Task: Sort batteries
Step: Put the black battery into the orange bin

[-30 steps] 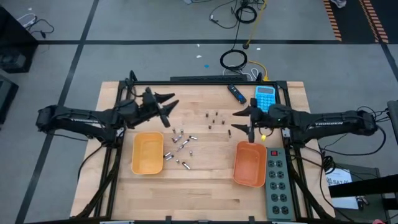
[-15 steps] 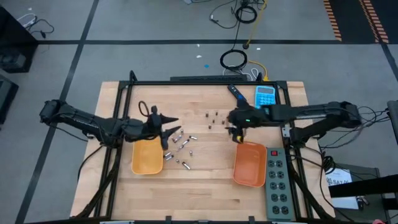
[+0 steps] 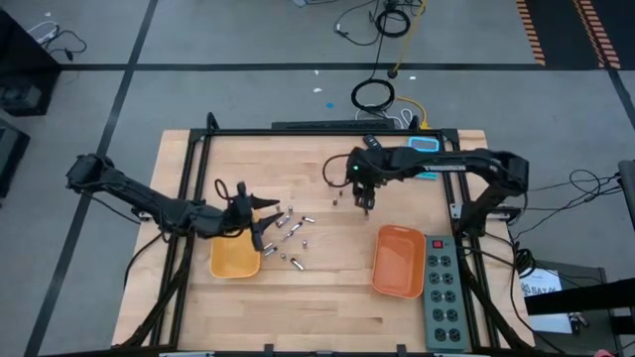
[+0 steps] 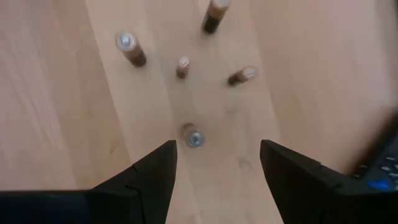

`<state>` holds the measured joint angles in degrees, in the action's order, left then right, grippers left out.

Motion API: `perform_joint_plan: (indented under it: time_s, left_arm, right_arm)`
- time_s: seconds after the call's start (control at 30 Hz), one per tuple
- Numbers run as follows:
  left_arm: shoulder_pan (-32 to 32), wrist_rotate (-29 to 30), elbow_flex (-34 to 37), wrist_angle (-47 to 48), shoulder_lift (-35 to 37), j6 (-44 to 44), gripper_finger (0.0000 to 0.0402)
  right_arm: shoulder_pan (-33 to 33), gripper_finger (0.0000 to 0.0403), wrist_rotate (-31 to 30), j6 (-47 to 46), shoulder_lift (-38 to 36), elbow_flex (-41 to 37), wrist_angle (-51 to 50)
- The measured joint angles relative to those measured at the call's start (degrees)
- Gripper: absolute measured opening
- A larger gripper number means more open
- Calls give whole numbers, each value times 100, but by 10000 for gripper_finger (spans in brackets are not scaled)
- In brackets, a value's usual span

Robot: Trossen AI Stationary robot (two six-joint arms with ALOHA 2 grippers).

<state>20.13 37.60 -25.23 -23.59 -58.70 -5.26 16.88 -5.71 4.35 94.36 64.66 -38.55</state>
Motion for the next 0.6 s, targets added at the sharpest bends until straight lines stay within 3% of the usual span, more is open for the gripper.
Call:
perform_joint_plan:
  time_s: [0.2,0.6]
  left_arm:
    - [25,41,123,-1,0,-46,175]
    - [32,42,124,7,0,-44,175]
  right_arm:
    - [44,224,296,67,366,0,93]
    - [54,224,284,129,906,0,401]
